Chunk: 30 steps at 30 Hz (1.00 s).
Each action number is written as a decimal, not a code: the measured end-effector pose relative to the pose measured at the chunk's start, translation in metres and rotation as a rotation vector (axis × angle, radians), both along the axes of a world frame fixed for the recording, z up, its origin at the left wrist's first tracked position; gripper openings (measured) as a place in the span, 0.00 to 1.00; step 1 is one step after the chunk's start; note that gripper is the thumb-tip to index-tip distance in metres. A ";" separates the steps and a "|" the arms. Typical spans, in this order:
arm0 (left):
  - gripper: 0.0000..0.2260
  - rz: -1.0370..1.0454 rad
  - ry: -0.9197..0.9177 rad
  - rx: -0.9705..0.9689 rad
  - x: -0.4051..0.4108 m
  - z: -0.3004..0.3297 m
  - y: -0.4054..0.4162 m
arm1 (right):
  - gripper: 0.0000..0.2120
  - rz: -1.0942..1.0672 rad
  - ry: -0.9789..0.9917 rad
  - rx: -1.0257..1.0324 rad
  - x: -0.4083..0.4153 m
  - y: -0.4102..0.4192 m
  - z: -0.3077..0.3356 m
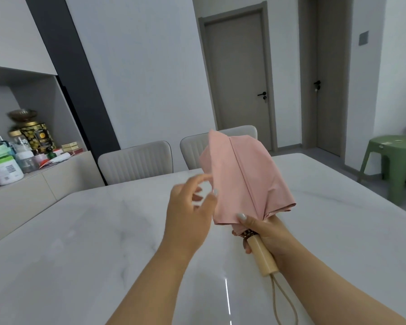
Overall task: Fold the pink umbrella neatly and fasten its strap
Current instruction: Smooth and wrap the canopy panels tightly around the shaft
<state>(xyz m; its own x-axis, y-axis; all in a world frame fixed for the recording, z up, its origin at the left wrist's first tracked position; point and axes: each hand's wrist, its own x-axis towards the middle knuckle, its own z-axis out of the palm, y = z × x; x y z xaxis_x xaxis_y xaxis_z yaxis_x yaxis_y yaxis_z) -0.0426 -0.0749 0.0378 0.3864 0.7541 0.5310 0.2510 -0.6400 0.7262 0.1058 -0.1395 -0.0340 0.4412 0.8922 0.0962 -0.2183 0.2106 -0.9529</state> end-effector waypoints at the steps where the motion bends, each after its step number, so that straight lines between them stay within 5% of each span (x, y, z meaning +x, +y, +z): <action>1: 0.13 -0.010 0.028 0.016 0.003 0.010 0.005 | 0.42 0.007 -0.022 0.001 -0.001 -0.001 0.000; 6: 0.21 -0.040 0.187 0.104 0.024 0.044 0.029 | 0.42 0.032 -0.078 -0.004 -0.005 -0.003 0.001; 10: 0.25 0.006 0.133 0.029 0.035 0.074 0.054 | 0.38 0.063 -0.113 -0.003 -0.008 -0.004 0.004; 14: 0.08 0.027 0.230 -0.170 0.035 0.103 0.070 | 0.28 0.100 -0.102 -0.017 -0.010 -0.006 0.004; 19: 0.08 -0.051 0.415 -0.273 0.024 0.118 0.082 | 0.35 0.111 -0.120 -0.032 -0.011 -0.006 0.003; 23: 0.09 -0.155 0.282 -0.421 0.012 0.125 0.090 | 0.41 0.116 -0.120 -0.035 -0.009 -0.006 0.004; 30: 0.12 -0.110 0.160 -0.461 -0.003 0.129 0.093 | 0.36 0.146 -0.147 -0.023 -0.012 -0.008 0.004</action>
<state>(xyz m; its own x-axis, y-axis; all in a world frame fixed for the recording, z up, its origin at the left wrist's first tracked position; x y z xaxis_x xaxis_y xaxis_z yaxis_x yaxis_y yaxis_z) -0.0451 0.0181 0.1669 0.5260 0.8467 0.0800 0.3311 -0.2905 0.8978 0.0936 -0.1477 -0.0298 0.2900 0.9483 0.1288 -0.1026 0.1646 -0.9810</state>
